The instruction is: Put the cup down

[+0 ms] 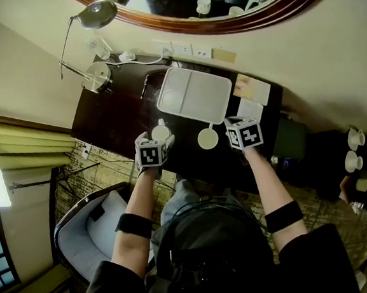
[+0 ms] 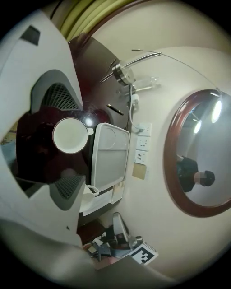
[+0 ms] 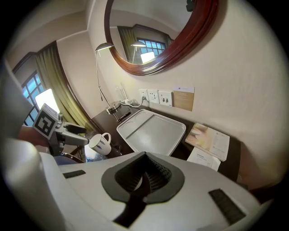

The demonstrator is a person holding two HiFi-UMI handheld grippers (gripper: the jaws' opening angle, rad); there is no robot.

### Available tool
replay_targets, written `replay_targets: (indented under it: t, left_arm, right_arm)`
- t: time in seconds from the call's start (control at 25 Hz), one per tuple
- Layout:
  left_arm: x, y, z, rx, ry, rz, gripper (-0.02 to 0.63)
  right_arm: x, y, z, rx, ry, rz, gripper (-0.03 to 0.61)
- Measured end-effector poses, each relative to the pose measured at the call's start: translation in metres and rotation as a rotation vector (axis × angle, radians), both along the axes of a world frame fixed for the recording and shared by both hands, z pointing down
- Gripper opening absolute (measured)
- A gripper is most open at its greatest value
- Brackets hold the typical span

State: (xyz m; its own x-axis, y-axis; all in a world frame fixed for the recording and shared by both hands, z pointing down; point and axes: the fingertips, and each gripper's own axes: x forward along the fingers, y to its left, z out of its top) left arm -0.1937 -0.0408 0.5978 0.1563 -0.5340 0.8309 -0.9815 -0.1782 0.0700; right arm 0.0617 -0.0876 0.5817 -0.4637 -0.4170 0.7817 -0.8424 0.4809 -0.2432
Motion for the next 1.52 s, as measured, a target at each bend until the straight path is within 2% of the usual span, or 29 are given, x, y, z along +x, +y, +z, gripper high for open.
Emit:
replay_targets:
  t: [0.12,0.32,0.4,0.48,0.52,0.88,1.16,1.32,1.52]
  left_arm:
    - [0.006,-0.005,0.02,-0.049,0.017,0.049,0.46]
    - [0.003,-0.009,0.055,-0.122,-0.01,0.094,0.46]
    - [0.002,-0.013,0.066,-0.128,-0.018,0.105,0.459]
    - [-0.002,-0.019,0.071,-0.116,-0.025,0.107,0.451]
    - [-0.002,-0.022,0.073,-0.109,-0.023,0.109,0.397]
    - [-0.001,-0.046,0.057,-0.074,0.017,0.15,0.393]
    - [0.019,-0.126,0.01,0.026,0.07,0.236,0.393]
    - [0.034,-0.176,-0.002,0.048,0.054,0.31,0.393]
    - [0.055,-0.224,0.003,0.05,0.076,0.377,0.393]
  right_arm:
    - [-0.011,-0.01,0.001,0.003,0.013,-0.004,0.003]
    - [-0.03,-0.03,0.003,0.008,0.013,-0.008,0.003]
    - [-0.034,-0.037,0.005,0.009,0.013,-0.006,0.003]
    - [-0.037,-0.046,0.007,0.014,0.01,0.001,0.003]
    - [-0.039,-0.051,0.007,0.017,0.005,0.005,0.003]
    - [-0.063,-0.082,0.011,0.049,-0.043,0.0,0.003]
    - [-0.079,-0.103,0.012,0.056,-0.06,-0.008,0.003]
    - [-0.088,-0.115,0.007,0.074,-0.068,-0.026,0.003]
    - [-0.092,-0.135,0.003,0.119,-0.064,-0.042,0.003]
